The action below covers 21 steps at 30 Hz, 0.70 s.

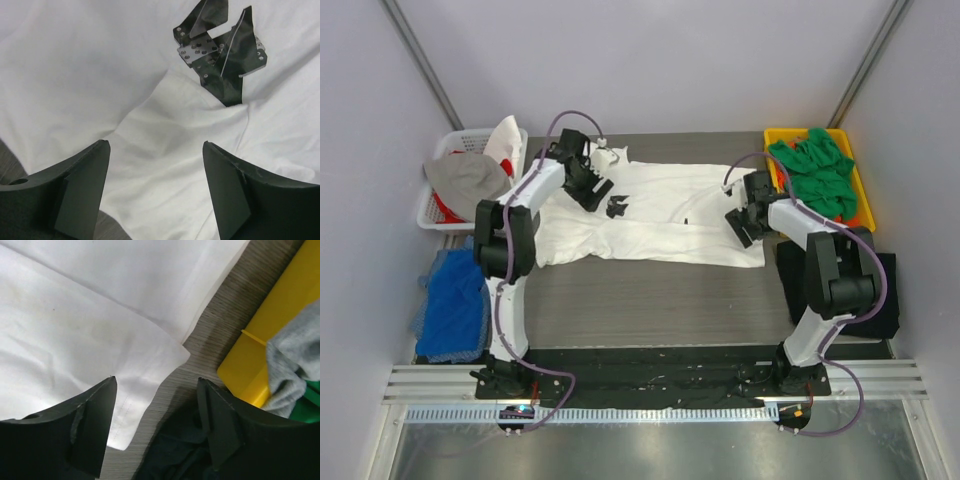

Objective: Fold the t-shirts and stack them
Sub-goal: Fold the flattened tshirt in 1/3 of the way

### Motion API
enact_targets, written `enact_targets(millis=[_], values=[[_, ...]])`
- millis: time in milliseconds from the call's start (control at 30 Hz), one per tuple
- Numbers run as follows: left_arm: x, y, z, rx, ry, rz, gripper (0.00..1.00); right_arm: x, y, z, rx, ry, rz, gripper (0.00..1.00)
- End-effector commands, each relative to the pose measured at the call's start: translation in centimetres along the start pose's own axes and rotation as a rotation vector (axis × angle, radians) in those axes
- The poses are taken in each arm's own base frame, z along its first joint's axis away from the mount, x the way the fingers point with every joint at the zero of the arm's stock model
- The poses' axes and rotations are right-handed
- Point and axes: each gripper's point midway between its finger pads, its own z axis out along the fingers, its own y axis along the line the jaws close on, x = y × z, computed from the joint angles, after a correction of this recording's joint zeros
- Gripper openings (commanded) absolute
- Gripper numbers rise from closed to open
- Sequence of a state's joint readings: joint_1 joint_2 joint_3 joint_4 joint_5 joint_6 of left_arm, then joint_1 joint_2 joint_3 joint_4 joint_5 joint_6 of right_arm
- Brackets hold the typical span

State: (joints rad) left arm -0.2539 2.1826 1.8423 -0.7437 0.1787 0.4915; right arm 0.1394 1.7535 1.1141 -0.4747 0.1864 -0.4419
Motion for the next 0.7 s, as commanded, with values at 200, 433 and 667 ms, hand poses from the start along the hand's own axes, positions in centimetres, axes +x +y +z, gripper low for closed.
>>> enact_targets(millis=[200, 433, 667], values=[[1.2, -0.9, -6.8, -0.095, -0.054, 0.056, 0.88, -2.0, -0.5, -4.6, -0.013, -0.128, 0.012, 0.85], [5.9, -2.7, -5.5, -0.063, 0.04, 0.066, 0.89, -0.9, 0.5, -3.9, -0.04, -0.087, -0.014, 0.86], [8.5, -3.0, -3.6, -0.044, 0.112, 0.073, 0.89, 0.1, 1.4, -2.8, -0.07, -0.047, -0.039, 0.86]])
